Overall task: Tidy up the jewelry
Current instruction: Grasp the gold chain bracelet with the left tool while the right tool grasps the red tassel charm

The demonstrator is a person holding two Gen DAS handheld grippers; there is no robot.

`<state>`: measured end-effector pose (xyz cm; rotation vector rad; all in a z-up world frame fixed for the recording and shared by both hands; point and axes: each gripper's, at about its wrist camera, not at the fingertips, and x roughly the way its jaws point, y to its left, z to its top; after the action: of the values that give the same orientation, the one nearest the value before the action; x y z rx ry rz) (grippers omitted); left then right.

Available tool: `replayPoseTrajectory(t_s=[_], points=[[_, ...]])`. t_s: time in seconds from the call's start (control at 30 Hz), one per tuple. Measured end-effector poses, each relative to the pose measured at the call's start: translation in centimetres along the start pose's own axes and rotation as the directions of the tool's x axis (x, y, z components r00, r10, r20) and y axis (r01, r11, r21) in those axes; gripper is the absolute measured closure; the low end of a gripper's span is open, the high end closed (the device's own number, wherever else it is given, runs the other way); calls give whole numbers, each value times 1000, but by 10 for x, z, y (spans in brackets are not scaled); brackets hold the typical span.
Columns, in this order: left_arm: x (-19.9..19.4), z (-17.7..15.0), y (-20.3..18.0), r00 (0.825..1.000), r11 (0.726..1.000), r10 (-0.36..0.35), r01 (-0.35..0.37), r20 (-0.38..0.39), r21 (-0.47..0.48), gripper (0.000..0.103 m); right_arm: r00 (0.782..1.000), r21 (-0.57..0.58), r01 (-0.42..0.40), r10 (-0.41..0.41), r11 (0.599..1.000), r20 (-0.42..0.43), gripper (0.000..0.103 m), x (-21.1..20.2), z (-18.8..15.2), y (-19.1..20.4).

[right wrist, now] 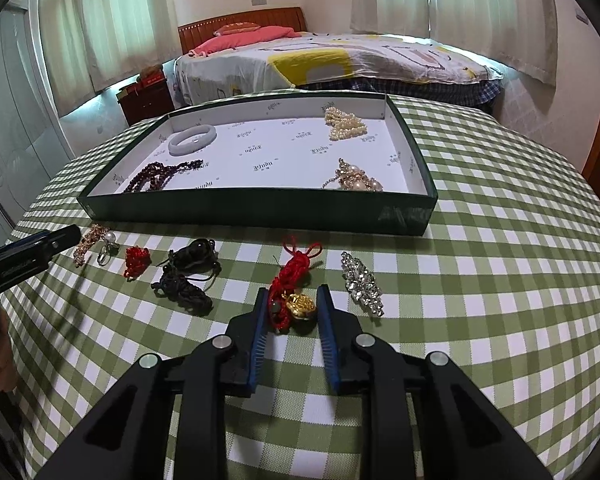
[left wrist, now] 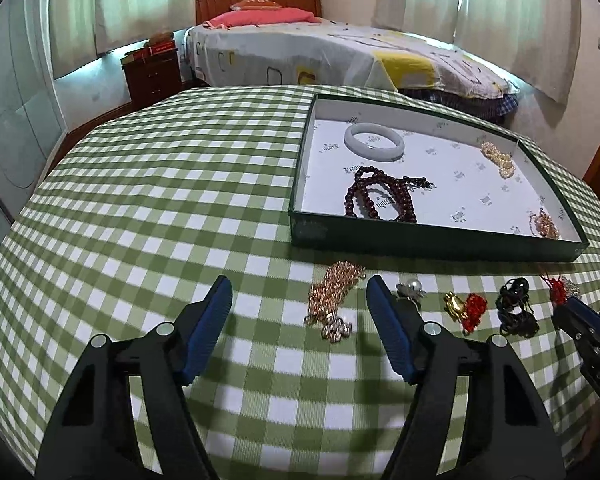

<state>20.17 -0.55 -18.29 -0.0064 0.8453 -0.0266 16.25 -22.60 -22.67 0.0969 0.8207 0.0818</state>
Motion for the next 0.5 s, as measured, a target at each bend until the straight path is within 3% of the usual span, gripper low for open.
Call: replayPoseTrajectory(t_s=[0.23, 0.4, 0.5], points=[[22, 2, -2, 997, 1000, -23, 23, -68, 7, 39, 1000, 6, -13, 13, 1000, 0, 78, 0, 1, -3], [20, 3, -2, 998, 999, -36, 37, -57, 21, 61, 1000, 9, -18, 18, 1000, 2, 78, 0, 1, -3], [19, 3, 0, 998, 999, -46, 47, -52, 19, 82, 1000, 9, -18, 18, 1000, 4, 78, 0, 0, -3]])
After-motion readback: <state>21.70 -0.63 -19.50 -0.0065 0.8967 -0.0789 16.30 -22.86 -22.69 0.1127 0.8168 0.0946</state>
